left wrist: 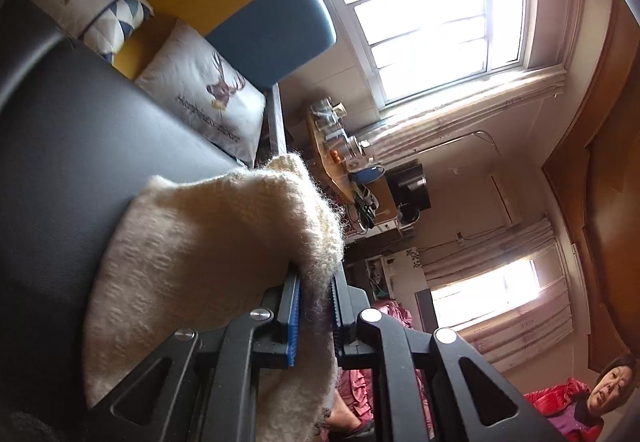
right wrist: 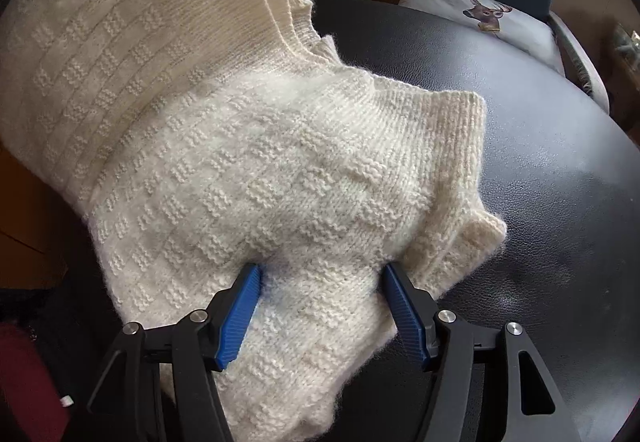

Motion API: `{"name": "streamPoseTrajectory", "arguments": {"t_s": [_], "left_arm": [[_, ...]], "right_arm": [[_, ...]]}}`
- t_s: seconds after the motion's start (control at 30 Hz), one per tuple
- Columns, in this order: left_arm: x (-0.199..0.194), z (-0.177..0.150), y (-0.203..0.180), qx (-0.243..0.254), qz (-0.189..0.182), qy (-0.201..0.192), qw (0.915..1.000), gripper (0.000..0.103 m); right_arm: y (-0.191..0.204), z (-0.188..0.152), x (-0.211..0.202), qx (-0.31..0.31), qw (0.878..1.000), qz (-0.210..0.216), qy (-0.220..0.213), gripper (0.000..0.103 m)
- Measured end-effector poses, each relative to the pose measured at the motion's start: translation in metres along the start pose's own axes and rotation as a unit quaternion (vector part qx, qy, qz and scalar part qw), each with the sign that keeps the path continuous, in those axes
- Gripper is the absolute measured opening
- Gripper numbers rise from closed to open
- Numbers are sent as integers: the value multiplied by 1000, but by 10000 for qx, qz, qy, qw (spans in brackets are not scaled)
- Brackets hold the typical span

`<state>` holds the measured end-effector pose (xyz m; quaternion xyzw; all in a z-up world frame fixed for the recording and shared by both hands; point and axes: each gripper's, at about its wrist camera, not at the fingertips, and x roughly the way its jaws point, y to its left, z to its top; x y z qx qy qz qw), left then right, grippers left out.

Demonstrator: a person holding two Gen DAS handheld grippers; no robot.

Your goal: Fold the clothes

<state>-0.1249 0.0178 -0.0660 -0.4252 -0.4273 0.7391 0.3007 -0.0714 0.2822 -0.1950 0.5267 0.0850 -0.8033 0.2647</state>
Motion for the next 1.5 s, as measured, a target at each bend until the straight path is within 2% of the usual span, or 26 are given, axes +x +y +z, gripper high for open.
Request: {"name": "streamPoseTrajectory", "arguments": {"t_s": [0.13, 0.43, 0.53, 0.77, 0.87, 0.93, 1.03, 1.13, 1.23, 1.27, 1.37, 1.5], "left_arm": [[42, -11, -20, -164, -145, 107, 9997, 11], [145, -50, 16, -799, 520, 526, 9941, 11], [163, -61, 22, -992, 607, 724, 9906, 12], [151, -72, -9, -912, 42, 1199, 9886, 17], [109, -61, -44, -281, -169, 987, 9946, 19], [79, -49, -54, 205, 10, 716, 9972, 20], [39, -31, -33, 744, 620, 278, 9949, 20], [12, -21, 9, 930, 1283, 49, 9874, 21], [-1, -30, 50, 991, 1607, 44, 9820, 21], [-1, -34, 60, 1000, 1607, 91, 9819, 21], [4, -52, 66, 1184, 1481, 236, 9816, 20], [21, -67, 52, 1584, 1192, 349, 9795, 20]], "right_arm": [[-8, -8, -4, 55, 9998, 120, -170, 66], [-22, -24, -7, 161, 9982, 368, -456, 66], [-27, -29, -9, 200, 9975, 423, -532, 66], [-38, -43, -17, 191, 9956, 446, -802, 66], [-44, -51, -23, 253, 9939, 423, -986, 65], [-44, -55, -32, 309, 9937, 373, -1011, 65], [-24, -60, -51, 338, 9947, 255, -936, 71], [-15, -75, -86, 301, 9948, 112, -963, 71], [2, -67, -117, 91, 9922, 270, -1215, 75], [7, -59, -123, -14, 9909, 378, -1295, 80], [30, -35, -124, -294, 9887, 800, -1236, 82], [48, -12, -79, -71, 9863, 1578, -472, 82]]}}
